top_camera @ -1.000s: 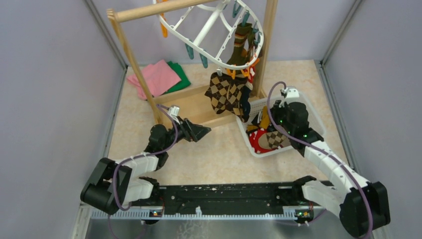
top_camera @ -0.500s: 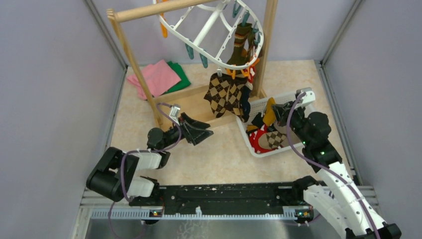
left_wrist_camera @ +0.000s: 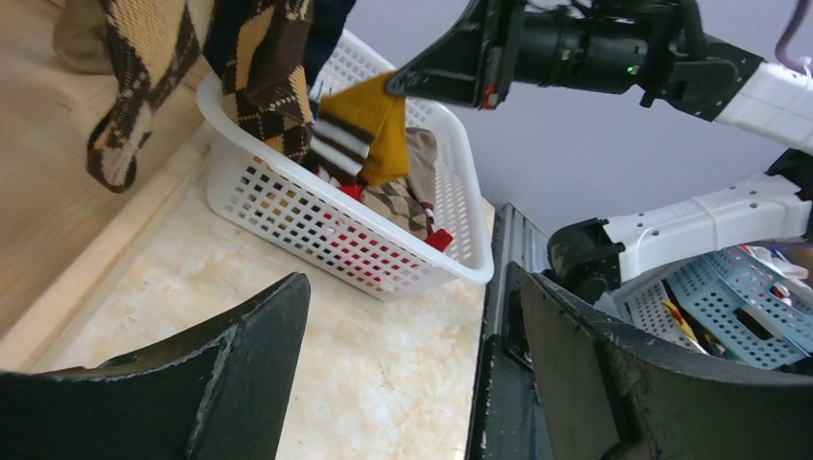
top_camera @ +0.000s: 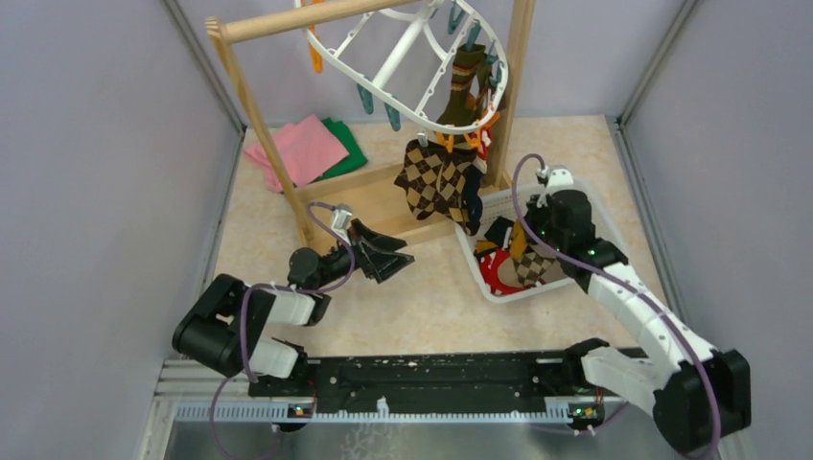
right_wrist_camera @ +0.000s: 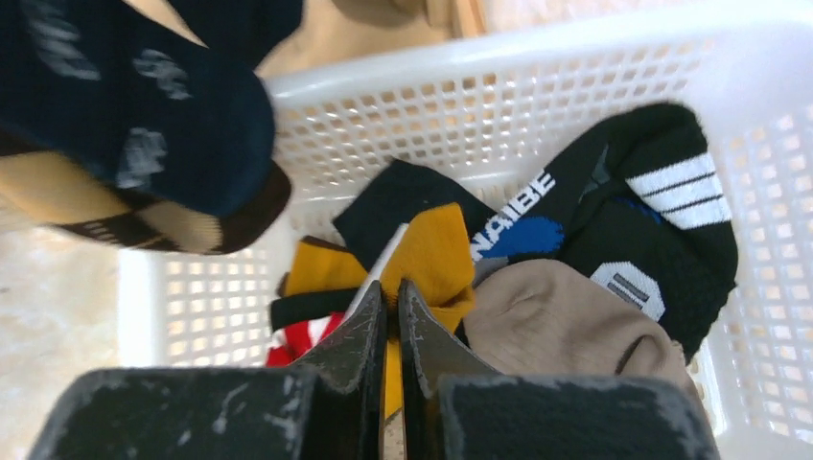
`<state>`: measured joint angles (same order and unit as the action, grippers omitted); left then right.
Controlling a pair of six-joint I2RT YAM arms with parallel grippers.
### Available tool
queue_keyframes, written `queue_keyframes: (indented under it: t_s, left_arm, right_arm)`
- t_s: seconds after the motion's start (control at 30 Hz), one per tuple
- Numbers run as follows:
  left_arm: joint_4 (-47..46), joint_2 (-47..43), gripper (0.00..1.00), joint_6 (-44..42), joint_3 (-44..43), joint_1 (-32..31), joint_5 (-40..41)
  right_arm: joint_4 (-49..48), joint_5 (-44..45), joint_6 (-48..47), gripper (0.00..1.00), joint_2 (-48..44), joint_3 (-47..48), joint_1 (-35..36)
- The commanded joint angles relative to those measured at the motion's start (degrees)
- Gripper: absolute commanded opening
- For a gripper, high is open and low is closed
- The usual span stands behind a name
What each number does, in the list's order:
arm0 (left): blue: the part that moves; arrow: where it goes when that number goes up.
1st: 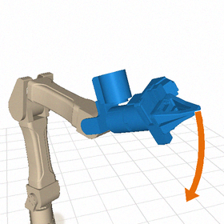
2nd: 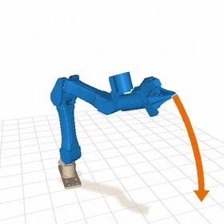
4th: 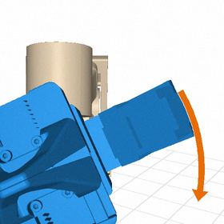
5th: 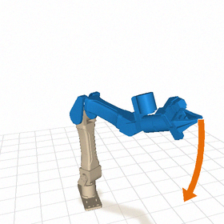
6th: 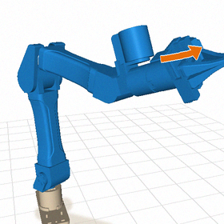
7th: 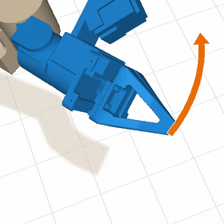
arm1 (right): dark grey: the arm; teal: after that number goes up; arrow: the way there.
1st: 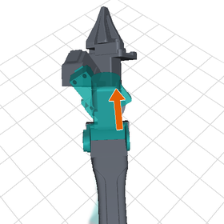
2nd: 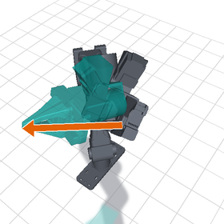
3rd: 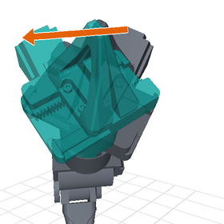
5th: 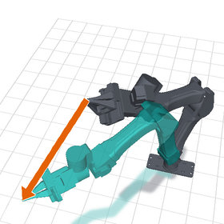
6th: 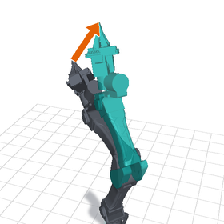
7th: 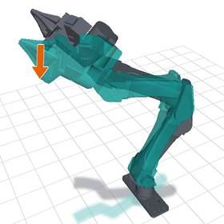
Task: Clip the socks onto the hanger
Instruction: Pick up the sock from the bin.
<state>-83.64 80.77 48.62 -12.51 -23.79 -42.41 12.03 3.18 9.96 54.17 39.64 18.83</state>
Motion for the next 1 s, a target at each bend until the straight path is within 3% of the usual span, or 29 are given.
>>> queue_keyframes:
  t_s: [0.0, 0.1, 0.33, 0.47, 0.63, 0.73, 0.87, 0.97]
  left_arm:
    - [-9.4, -1.9, 0.87, -4.0, -0.1, -0.2, 3.7]
    - [-4.9, -4.0, 0.88, -6.4, -1.3, -0.1, 5.2]
    - [10.3, -10.6, 0.9, -11.8, -3.8, 0.0, 7.0]
    - [15.5, -13.5, 0.92, -15.6, -3.9, 0.0, 9.1]
    - [14.3, -13.4, 0.93, -16.1, -3.0, 0.0, 9.5]
    - [14.4, -13.4, 0.93, -16.3, -3.0, 0.0, 9.3]
    - [14.6, -13.3, 0.93, -17.0, -3.3, 0.1, 9.4]
    - [14.9, -13.0, 0.93, -17.0, -3.7, 0.1, 9.2]
  right_arm:
    - [3.3, 6.4, 1.2, 0.07, 8.9, 4.8, -0.4]
    - [3.4, 4.5, 1.2, 0.29, 11.9, 6.3, -0.4]
    - [6.1, -15.0, -2.0, 0.68, 8.5, 8.2, -0.2]
    - [9.0, -9.4, -2.5, 0.82, 14.6, 7.1, 1.7]
    - [10.1, 2.2, -1.0, 0.84, 28.6, 10.8, 5.2]
    - [10.9, 5.7, -0.4, 0.8, 34.1, 12.2, 5.4]
    - [12.6, 10.3, 0.1, 0.6, 34.9, 11.8, 5.5]
    - [13.3, 13.5, 0.1, 0.45, 30.4, 11.4, 5.3]
